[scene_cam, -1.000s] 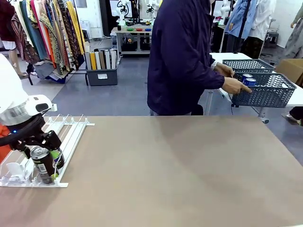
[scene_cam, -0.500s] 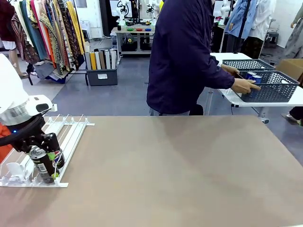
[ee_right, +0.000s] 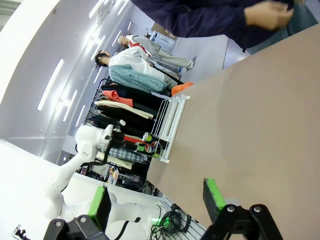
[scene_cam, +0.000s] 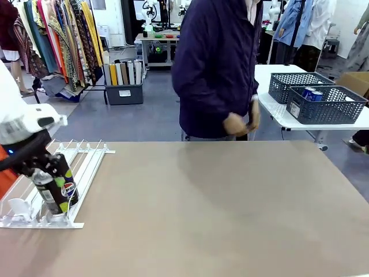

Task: Retrieve and store the cans from the dispenser.
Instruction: Pick up one can from the Automatic Can Dispenser and place it in the middle of the table.

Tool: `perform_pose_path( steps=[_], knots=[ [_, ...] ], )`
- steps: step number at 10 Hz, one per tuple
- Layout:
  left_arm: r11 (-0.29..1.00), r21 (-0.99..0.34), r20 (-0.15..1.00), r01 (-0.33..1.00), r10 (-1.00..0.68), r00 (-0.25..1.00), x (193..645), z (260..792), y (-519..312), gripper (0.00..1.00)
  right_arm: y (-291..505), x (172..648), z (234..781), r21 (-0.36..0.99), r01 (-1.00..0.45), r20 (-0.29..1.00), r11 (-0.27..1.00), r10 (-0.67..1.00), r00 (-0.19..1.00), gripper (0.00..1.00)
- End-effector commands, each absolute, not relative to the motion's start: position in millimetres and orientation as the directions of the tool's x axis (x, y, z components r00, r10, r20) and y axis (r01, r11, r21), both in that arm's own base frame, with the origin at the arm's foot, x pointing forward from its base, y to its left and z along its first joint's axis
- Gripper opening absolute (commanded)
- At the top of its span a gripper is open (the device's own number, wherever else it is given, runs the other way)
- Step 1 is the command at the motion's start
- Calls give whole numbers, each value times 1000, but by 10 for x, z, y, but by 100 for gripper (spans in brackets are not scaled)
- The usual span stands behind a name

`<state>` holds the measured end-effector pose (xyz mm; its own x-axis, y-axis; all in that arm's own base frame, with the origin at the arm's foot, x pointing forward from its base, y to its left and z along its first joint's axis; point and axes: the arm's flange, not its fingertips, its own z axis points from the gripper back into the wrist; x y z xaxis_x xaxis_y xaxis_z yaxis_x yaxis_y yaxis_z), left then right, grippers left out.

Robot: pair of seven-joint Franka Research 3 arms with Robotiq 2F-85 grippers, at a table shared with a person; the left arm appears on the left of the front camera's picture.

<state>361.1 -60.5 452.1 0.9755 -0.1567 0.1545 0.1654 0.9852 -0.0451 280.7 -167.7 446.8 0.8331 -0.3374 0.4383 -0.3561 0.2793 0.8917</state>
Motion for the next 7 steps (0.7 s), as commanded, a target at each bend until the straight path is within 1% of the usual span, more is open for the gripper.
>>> perform_pose_path(
  steps=[1, 2, 3, 5, 7],
  knots=[
    [958, -74, 307, 276, -241, 920, 2982, 5079, -543, 0, -1668, 2842, 4514, 891, -369, 445, 262, -356, 822, 100],
    [952, -68, 373, 298, -253, 893, 2846, 5345, -537, 0, -1668, 2842, 4514, 891, -369, 445, 262, -356, 822, 100],
    [950, -48, 415, 307, -260, 872, 2765, 5537, -522, 0, -1668, 2842, 4514, 891, -369, 445, 262, -356, 822, 100],
    [955, -39, 516, 294, -233, 824, 2669, 5833, -460, 0, -1668, 2842, 4514, 891, -369, 445, 262, -356, 822, 100],
    [952, -101, 532, 288, -193, 825, 2711, 5878, -368, 0, -1668, 2842, 4514, 891, -369, 445, 262, -356, 822, 100]
  ],
)
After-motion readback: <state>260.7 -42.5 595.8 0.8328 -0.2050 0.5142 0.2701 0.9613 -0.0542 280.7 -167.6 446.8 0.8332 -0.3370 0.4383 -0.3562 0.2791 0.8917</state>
